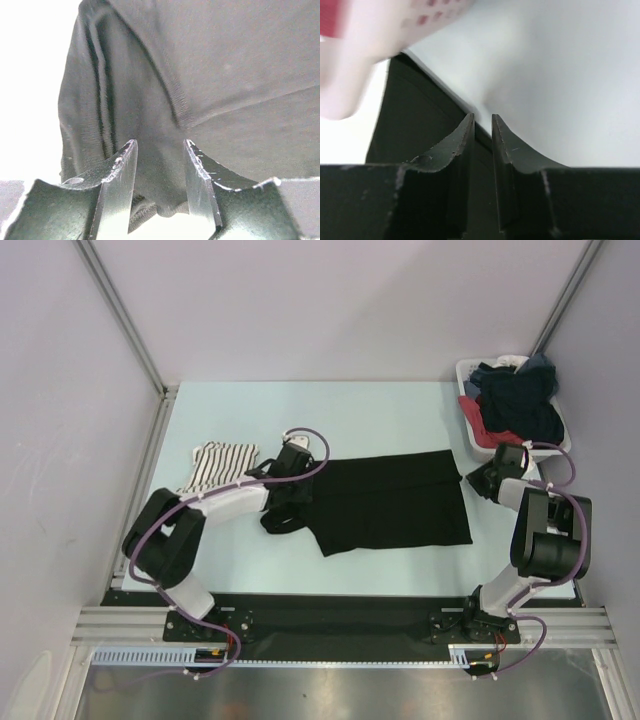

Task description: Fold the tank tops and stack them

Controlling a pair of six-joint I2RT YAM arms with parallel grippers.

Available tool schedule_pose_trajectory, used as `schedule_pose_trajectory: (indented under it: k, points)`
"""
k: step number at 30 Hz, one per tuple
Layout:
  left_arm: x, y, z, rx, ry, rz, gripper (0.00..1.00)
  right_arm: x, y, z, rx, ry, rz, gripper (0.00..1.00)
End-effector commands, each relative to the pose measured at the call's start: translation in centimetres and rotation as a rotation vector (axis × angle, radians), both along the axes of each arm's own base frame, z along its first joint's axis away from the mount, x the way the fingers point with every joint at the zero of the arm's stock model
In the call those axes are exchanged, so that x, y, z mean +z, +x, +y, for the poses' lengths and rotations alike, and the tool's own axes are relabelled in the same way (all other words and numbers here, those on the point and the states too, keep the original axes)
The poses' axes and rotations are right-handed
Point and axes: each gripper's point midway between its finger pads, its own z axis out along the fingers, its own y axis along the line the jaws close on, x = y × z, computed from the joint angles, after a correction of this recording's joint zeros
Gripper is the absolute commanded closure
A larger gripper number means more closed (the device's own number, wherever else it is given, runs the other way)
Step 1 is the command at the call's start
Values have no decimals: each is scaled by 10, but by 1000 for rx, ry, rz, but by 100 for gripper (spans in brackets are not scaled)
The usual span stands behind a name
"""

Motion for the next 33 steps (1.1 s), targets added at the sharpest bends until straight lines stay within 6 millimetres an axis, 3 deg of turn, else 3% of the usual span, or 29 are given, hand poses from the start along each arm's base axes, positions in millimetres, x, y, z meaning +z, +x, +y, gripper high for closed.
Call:
schedule_pose_trajectory:
  k: [1,4,8,14,15,17,20,24,25,33]
  points:
    - [43,7,-6,4,-62,-118,53,30,4,-12,-27,-74,-78,75]
    - [50,5,-6,-7,-70,-131,38,40,0,-9,-8,-87,-115,70]
    - [56,2,-2,8,-74,-138,31,54,-3,9,53,-110,-150,61]
    - [55,-6,28,105,-14,-126,27,58,-16,47,141,-79,-157,58]
    - [54,-9,33,115,-11,-123,28,54,-22,57,172,-59,-147,59]
    - [56,-12,45,154,-39,-117,29,48,-34,59,163,-52,-110,63]
    - [36,-25,68,209,-65,-74,31,44,-53,64,177,-46,-70,70]
    - [25,-39,93,281,-72,-78,29,34,-70,56,112,-78,-3,76]
    - [32,-41,94,289,-96,-105,29,29,-75,54,98,-72,25,77]
    - [25,-64,101,278,-140,-119,27,-4,-87,57,102,-51,115,86]
